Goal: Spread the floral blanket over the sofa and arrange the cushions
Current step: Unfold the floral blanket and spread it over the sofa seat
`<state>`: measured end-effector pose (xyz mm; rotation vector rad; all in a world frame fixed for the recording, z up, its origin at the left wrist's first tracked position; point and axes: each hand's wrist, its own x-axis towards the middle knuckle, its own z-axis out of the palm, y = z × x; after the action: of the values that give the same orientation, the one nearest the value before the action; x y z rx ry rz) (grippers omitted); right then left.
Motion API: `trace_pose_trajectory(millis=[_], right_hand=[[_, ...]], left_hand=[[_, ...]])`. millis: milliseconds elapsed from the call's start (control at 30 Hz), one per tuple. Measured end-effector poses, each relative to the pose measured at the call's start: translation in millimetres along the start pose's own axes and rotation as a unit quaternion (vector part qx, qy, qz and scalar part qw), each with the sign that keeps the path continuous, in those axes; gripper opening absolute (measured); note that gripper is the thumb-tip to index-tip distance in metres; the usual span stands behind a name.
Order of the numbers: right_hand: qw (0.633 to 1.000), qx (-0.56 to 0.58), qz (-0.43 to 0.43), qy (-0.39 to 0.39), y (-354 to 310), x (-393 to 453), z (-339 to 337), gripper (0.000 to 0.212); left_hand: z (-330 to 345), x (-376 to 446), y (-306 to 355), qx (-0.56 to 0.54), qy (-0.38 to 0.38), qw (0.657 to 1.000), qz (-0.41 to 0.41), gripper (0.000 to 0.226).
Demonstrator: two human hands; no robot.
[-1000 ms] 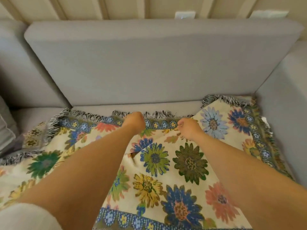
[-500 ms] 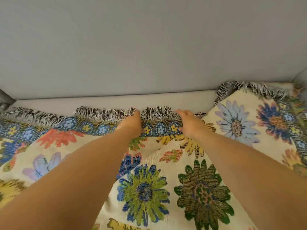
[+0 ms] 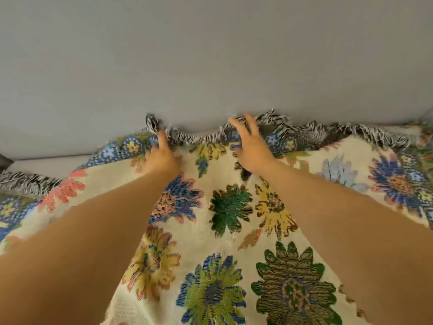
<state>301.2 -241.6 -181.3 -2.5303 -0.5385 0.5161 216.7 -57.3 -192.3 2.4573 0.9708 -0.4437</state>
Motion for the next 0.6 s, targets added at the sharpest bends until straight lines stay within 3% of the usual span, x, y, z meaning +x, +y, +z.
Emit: trace_pose_trajectory(millis=[67, 133, 200, 300, 400, 467, 600], right_hand=[[0.997, -0.043, 0.06, -0.022, 11.7, -7.8, 13.9, 0.082], [0.992, -0.072, 0.097, -0.029, 19.2, -13.7, 22.5, 0.079], [0.994, -0.055, 0.085, -0.038, 19.1, -13.8, 23.1, 0.079], [0.997, -0.005, 0.029, -0.07, 10.1, -10.4, 20.6, 0.076], [0.999, -0.002, -0.007, -0.046, -3.7, -15.8, 19.8, 0.07], [1.0, -0.007, -0.007, -0.016, -9.4, -28.0, 21.8, 0.067], [0.999, -0.031, 0.022, 0.004, -20.8, -75.6, 27.5, 0.064]], left_hand=[[15.2, 6.4, -10.1, 0.05, -0.049, 0.997, 0.03, 0.084], [24.4, 10.0, -19.8, 0.095, -0.094, 0.988, 0.071, 0.073], [23.2, 13.9, -31.9, 0.154, -0.13, 0.976, 0.087, 0.069], [5.9, 17.2, -52.5, 0.231, -0.141, 0.962, 0.038, 0.074], [-13.3, 17.0, -70.9, 0.181, -0.112, 0.976, -0.037, 0.07], [-14.7, 8.6, -80.6, 0.129, -0.071, 0.989, 0.002, 0.068], [-15.8, -48.0, -88.5, 0.131, 0.005, 0.987, 0.092, 0.06]])
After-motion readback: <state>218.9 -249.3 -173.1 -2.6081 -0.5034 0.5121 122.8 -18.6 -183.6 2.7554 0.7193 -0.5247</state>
